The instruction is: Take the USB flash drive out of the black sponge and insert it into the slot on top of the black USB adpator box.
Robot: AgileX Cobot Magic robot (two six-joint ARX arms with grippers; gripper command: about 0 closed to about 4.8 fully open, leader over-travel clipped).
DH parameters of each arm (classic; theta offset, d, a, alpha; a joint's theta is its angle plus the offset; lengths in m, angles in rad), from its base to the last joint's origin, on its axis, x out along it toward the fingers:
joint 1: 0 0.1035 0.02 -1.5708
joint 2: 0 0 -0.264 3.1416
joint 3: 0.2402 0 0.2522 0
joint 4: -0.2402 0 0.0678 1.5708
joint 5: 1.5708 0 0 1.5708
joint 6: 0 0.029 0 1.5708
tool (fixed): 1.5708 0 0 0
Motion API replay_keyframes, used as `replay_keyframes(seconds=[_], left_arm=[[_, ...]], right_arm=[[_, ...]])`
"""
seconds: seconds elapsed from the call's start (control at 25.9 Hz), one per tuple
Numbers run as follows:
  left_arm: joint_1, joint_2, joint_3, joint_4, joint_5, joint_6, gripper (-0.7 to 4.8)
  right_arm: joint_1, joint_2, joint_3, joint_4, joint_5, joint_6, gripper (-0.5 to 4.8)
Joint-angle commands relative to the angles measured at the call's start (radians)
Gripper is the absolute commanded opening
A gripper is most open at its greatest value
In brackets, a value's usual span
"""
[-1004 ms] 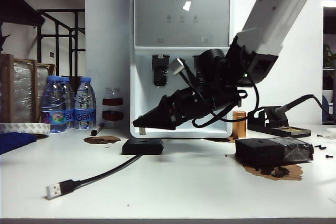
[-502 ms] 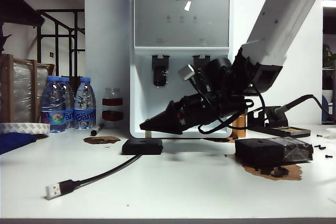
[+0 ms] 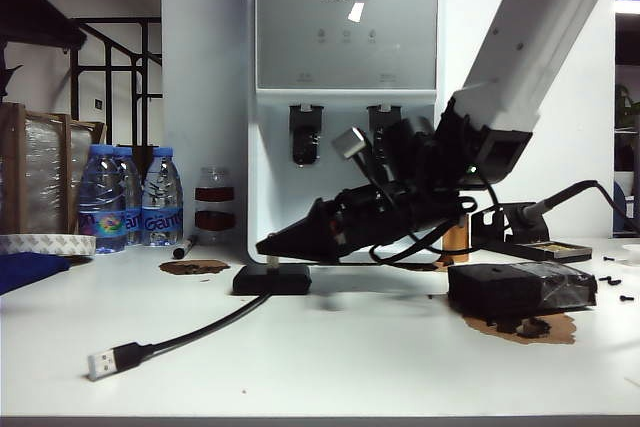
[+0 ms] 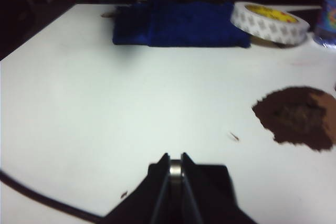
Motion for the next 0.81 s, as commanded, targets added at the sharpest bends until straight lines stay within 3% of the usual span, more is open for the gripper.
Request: replay_keyframes(seconds=[0.04, 0.42, 0.54, 0.62, 0.81], left_arm=[[-0.001, -0.001, 0.000, 0.008, 0.025, 0.006, -0.04], [-0.025, -0.001, 0.000, 0.008, 0.025, 0.006, -0.04], [-0.025, -0.001, 0.000, 0.008, 0.025, 0.006, -0.04], [-0.025, 0.000, 0.000, 0.008, 0.025, 0.006, -0.04], [-0.025, 0.000, 0.000, 0.008, 0.025, 0.006, -0.04]], right_arm=[[0.012, 0.013, 0.000, 0.006, 0.043, -0.018, -0.03], [-0.019, 0.012, 0.004, -0.009, 0.095, -0.054, -0.02], [-0.027, 0.012, 0.004, -0.063, 0.081, -0.087, -0.02], [-0.027, 0.012, 0.003, -0.071, 0.016, -0.088, -0.02], [-0.027, 0.012, 0.004, -0.071, 0.011, -0.094, -0.02]])
